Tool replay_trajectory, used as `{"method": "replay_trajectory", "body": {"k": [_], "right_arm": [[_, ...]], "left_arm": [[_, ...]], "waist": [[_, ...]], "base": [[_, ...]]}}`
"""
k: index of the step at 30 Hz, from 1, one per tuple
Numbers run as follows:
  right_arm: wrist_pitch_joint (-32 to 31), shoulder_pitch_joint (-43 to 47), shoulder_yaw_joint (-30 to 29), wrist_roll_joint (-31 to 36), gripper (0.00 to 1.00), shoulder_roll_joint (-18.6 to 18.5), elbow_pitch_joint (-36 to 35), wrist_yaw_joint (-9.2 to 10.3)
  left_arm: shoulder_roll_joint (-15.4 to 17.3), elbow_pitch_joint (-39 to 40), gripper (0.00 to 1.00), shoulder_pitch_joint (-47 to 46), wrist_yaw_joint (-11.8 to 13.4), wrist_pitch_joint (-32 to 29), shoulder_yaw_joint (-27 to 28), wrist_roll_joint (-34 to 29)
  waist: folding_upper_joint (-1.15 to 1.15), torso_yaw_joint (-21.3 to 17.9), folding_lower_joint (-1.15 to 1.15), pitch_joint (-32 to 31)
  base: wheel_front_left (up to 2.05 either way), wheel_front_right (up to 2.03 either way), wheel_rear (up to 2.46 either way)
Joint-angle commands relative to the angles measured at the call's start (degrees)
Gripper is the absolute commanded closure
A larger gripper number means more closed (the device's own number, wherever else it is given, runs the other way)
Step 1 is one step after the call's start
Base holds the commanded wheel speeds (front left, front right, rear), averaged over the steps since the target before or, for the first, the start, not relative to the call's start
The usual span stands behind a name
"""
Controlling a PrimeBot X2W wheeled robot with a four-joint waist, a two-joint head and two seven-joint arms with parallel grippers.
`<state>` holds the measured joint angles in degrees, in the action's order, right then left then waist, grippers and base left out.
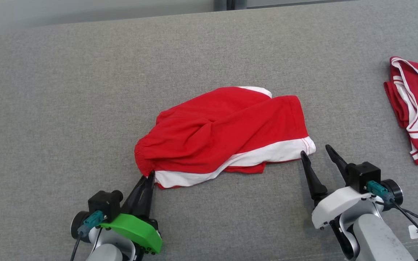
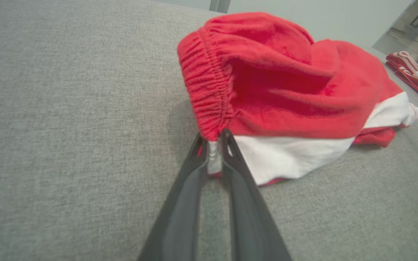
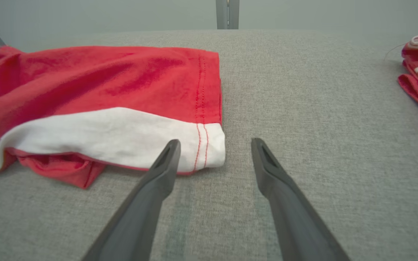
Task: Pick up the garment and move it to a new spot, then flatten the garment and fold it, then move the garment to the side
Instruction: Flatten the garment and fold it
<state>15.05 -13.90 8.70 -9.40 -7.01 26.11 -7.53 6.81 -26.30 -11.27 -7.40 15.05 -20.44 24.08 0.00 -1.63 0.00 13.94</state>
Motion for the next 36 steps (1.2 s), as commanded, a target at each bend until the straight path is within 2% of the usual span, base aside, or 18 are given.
{"method": "replay_trajectory", "body": {"k": [1,12,14,15,16,17,21,24,28,36], "right_arm": [[0.14,-0.55,0.5,-0.5,0.0,-0.37,0.43,0.1],[0.14,-2.05,2.18,-2.48,0.0,-0.8,1.96,0.1],[0.14,-2.59,2.38,-2.96,0.06,-1.02,2.79,0.1],[0.14,-2.9,2.54,-3.13,0.12,-1.06,3.07,0.09],[0.14,-3.11,2.69,-3.49,0.41,-0.97,3.47,0.1],[0.14,-3.2,2.85,-3.64,0.47,-0.89,3.75,0.1],[0.14,-3.84,3.62,-5.16,1.0,-0.94,5.23,0.09],[0.14,-4.22,3.91,-6.08,1.0,-1.16,6.0,0.1],[0.14,-4.49,3.08,-6.74,1.0,-1.27,3.67,0.1],[0.14,-3.11,1.03,-8.34,1.0,-0.34,-0.94,0.1]], "left_arm": [[0.58,0.14,1.0,-0.77,-0.1,0.12,0.13,-0.21],[0.49,0.66,1.0,-1.09,-0.1,0.12,-0.03,-1.15],[0.44,0.73,1.0,-1.21,-0.1,0.12,-0.12,-1.26],[0.41,0.73,1.0,-1.3,-0.1,0.12,-0.17,-1.23],[0.39,0.72,1.0,-1.4,-0.1,0.12,-0.24,-1.3],[0.36,0.74,1.0,-1.46,-0.1,0.12,-0.24,-1.33],[0.15,0.9,1.0,-1.69,-0.11,0.12,-0.41,-1.48],[0.13,1.01,1.0,-1.95,-0.11,0.12,-0.39,-1.55],[0.39,1.06,1.0,-2.36,-0.11,0.12,-0.73,-1.46],[2.9,3.97,1.0,-2.47,-0.11,0.12,-2.41,-0.2]], "waist": [[0.0,0.21,0.0,0.06],[0.0,1.15,0.0,0.62],[0.0,1.31,0.0,0.74],[0.0,1.4,0.0,0.79],[0.0,1.47,0.0,0.85],[0.0,1.53,0.0,0.89],[0.0,1.84,0.0,1.07],[0.0,1.94,0.0,1.22],[0.0,1.88,0.0,0.04],[0.0,1.57,0.0,-8.09]], "base": [[0.0,0.0,0.0],[0.0,0.0,0.0],[0.0,0.0,0.0],[0.0,0.0,0.0],[0.0,0.0,0.0],[0.0,0.0,0.0],[0.0,0.0,0.0],[0.0,0.0,0.0],[0.0,0.0,0.0],[0.0,0.0,0.0]]}}
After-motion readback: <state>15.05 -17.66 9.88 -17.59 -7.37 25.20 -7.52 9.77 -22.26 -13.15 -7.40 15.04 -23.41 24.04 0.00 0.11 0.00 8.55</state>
